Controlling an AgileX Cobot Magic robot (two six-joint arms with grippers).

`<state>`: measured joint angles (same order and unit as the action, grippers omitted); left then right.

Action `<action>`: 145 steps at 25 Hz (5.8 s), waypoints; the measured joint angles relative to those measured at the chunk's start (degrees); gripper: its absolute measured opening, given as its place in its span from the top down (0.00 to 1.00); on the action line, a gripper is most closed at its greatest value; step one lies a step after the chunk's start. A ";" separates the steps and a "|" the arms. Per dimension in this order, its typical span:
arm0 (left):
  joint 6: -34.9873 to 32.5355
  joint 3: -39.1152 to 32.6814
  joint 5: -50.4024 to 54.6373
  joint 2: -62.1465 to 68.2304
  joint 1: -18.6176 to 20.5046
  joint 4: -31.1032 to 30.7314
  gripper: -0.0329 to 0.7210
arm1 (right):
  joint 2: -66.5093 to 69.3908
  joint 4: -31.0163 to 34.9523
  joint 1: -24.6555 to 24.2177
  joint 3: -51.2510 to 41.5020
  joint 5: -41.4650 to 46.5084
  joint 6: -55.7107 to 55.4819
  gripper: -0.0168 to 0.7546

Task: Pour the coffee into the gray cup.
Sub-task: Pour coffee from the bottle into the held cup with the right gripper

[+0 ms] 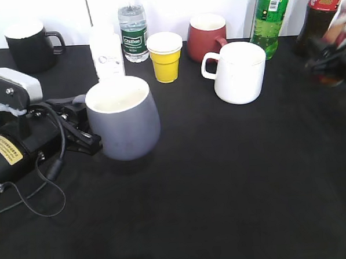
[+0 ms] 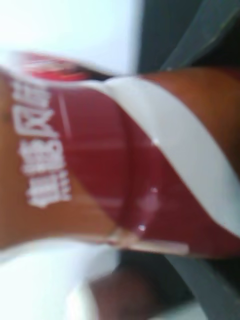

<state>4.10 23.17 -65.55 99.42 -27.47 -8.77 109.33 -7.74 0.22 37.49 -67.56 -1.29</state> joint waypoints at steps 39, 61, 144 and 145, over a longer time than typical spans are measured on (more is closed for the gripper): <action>-2.38 0.00 -1.17 -0.05 -0.22 -16.21 0.85 | -10.73 -27.75 26.95 7.30 9.63 52.55 0.29; -2.55 0.05 -1.22 -0.05 -0.22 -17.52 0.86 | -10.73 -27.41 26.95 7.37 8.86 61.17 0.29; -2.75 0.05 -0.33 -0.05 -0.22 -16.57 0.85 | -10.73 -25.32 26.95 7.38 8.95 61.47 0.29; -2.75 0.05 -0.31 -0.05 -0.22 -16.46 0.85 | -10.73 -25.32 27.00 7.38 8.95 60.49 0.29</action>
<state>1.35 23.23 -65.86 99.37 -27.69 -25.23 98.61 -33.06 27.23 44.87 -58.62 59.20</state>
